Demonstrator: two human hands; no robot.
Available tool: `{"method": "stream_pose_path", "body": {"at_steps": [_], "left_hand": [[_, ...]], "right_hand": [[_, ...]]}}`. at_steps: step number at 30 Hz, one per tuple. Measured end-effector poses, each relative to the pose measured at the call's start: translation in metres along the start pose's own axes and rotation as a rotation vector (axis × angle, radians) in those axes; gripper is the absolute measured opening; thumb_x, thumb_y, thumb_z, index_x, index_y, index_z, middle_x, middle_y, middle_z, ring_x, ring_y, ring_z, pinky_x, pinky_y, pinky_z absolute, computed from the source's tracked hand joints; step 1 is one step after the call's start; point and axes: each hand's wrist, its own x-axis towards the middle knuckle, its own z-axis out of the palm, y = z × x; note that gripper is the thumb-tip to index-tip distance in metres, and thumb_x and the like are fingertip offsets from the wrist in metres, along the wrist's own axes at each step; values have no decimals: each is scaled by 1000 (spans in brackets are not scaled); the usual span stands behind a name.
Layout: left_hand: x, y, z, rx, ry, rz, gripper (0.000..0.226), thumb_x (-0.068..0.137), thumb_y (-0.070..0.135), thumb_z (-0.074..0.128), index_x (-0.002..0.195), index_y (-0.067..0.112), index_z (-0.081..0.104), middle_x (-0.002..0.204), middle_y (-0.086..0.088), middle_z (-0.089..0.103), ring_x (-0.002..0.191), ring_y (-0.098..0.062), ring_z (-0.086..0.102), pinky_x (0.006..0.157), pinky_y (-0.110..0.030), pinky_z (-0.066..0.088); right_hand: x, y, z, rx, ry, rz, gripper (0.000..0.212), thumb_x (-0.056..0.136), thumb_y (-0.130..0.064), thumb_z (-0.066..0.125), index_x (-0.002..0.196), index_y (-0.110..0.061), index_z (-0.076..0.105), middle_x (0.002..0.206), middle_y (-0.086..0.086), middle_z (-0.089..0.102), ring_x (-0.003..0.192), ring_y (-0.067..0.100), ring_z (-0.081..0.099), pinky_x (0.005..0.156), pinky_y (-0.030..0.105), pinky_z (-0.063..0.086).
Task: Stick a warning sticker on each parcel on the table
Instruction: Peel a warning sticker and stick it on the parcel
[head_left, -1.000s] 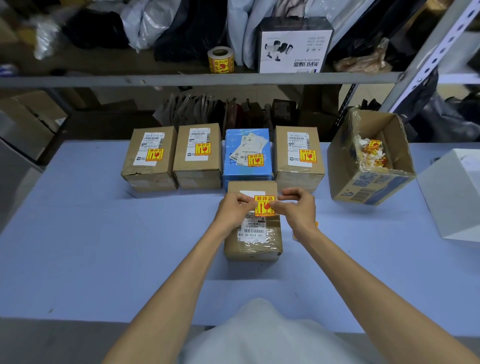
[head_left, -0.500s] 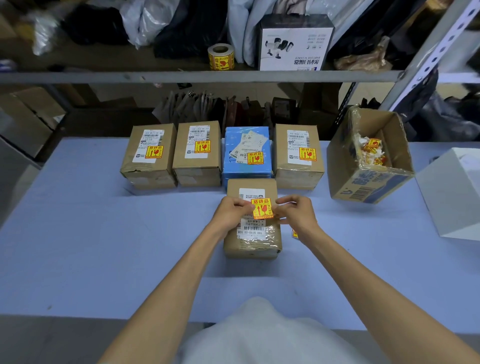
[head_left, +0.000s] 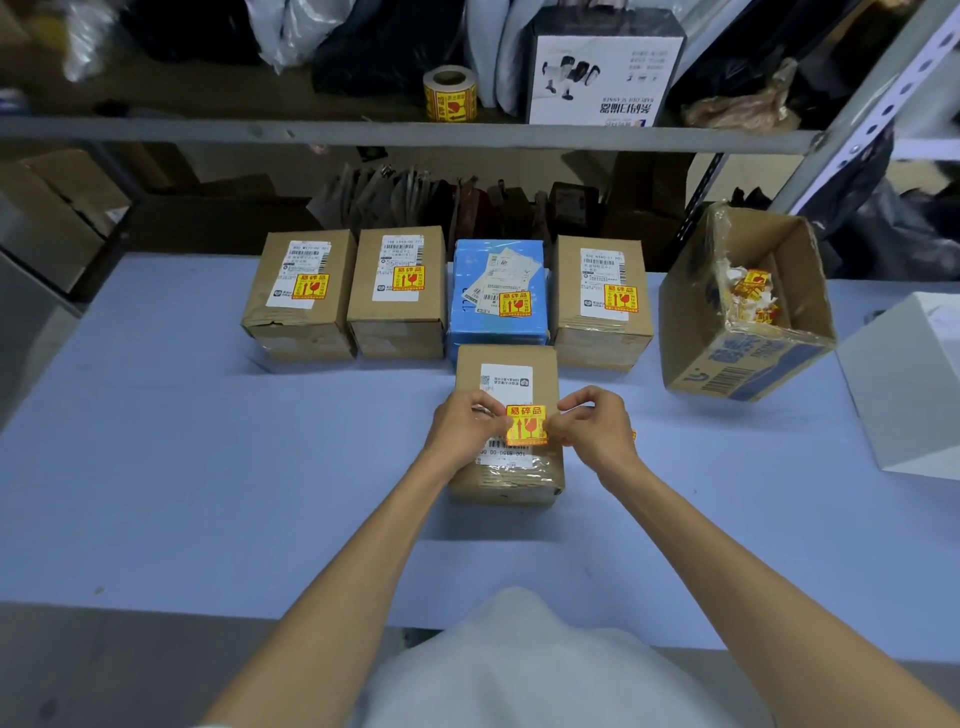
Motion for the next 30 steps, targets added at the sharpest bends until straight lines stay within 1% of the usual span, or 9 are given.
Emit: {"method": "stream_pose_path", "body": {"at_steps": [2,6,10,14,18,21,24,27,30], "left_hand": [[-2,-2,1,25,5,13,17,78,19,77,92,17,70,102,-3,70,89,-16,65,71,-24,50],[-3,-3,4,109,11,25,34,75,21,78,103,19,58,105,-4,66,94,-21,63,72,-30,48],[-5,-3,8,138,45,34,28,77,21,76,98,16,58,100,-6,65,93,-21,62,80,-37,51],[-6,-4,14,171,105,35,26,77,23,77,92,17,57,100,-6,66,92,-22,62,76,-35,51],[-5,-2,17,236,129,28,28,76,24,76,91,17,53,102,-4,65,94,-22,61,68,-30,46],[-6,0,18,276,130,24,28,77,24,75,91,17,51,104,-5,63,95,-23,59,68,-30,44],[-5,1,20,316,135,15,29,78,24,74,92,17,49,105,-6,62,95,-24,58,67,-30,43],[-5,1,21,331,139,9,29,78,24,74,91,17,49,105,-7,62,94,-25,59,68,-31,43],[-5,1,20,349,133,12,30,79,26,74,90,16,48,107,-7,62,96,-25,58,68,-31,42]], "right_hand": [[-2,4,1,-24,24,-28,20,72,-8,72,85,-13,58,84,13,71,79,25,70,62,33,53],[-5,13,3,-29,45,-55,15,74,-4,67,81,-12,56,77,13,70,73,24,67,59,28,47],[-4,20,6,-35,62,-71,15,75,-2,66,77,-14,56,76,10,69,77,26,69,65,33,54],[-4,22,7,-37,62,-67,17,74,-2,69,79,-13,56,79,11,70,78,24,69,71,40,58],[-3,20,7,-71,78,-83,15,75,-2,66,76,-13,55,78,10,69,77,23,68,64,32,53],[-3,18,8,-103,85,-102,12,74,-2,65,77,-9,56,76,9,68,70,21,65,57,25,48],[-5,15,8,-149,77,-125,12,73,1,65,81,-4,58,70,5,63,65,17,61,52,22,42],[-4,13,8,-194,70,-143,13,72,3,67,81,-2,59,66,2,59,64,18,59,52,23,43],[-3,12,8,-251,76,-175,14,69,2,68,79,0,58,65,3,58,68,23,61,59,32,48]]}}
